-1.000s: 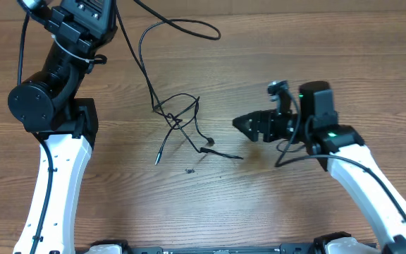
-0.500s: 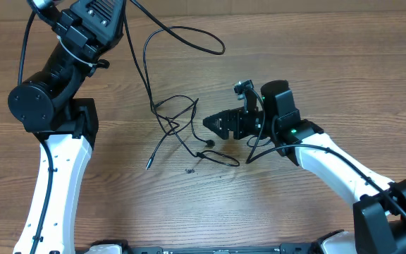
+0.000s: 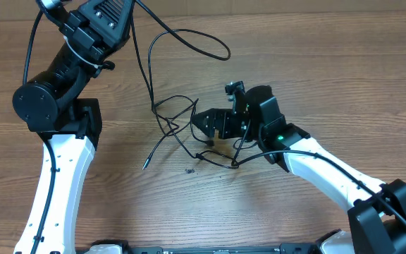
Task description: Untangle cables
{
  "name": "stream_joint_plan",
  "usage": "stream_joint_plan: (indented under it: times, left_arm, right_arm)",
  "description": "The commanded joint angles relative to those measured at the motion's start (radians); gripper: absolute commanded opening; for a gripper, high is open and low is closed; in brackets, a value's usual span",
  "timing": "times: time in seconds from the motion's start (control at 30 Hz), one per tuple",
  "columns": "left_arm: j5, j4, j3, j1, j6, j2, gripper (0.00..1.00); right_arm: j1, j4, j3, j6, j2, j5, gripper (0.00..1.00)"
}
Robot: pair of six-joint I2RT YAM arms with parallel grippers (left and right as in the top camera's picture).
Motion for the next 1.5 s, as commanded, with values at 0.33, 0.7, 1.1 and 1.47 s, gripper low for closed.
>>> stream_joint_plan:
  times: [0.33, 0.7, 1.1, 1.47]
  left_arm:
    - [0.041, 0.008, 0.01, -0.005, -0.01, -0.008, 0.04]
    - [0.045, 0.005, 0.01, -0.023, 0.002, -0.008, 0.04]
    - [0.059, 0.004, 0.01, -0.027, 0.002, -0.008, 0.04]
    - [0.064, 0.004, 0.01, -0.027, 0.002, -0.008, 0.04]
  right_arm:
    - [0.068, 0.167, 0.006, 0.13, 0.163, 0.083, 0.73]
    - [0.082, 0.238, 0.006, 0.132, 0.211, 0.082, 0.55]
    - [0.097, 0.291, 0.006, 0.128, 0.212, 0.093, 0.19]
    - [0.055, 0.223, 0.006, 0.128, 0.214, 0.094, 0.04]
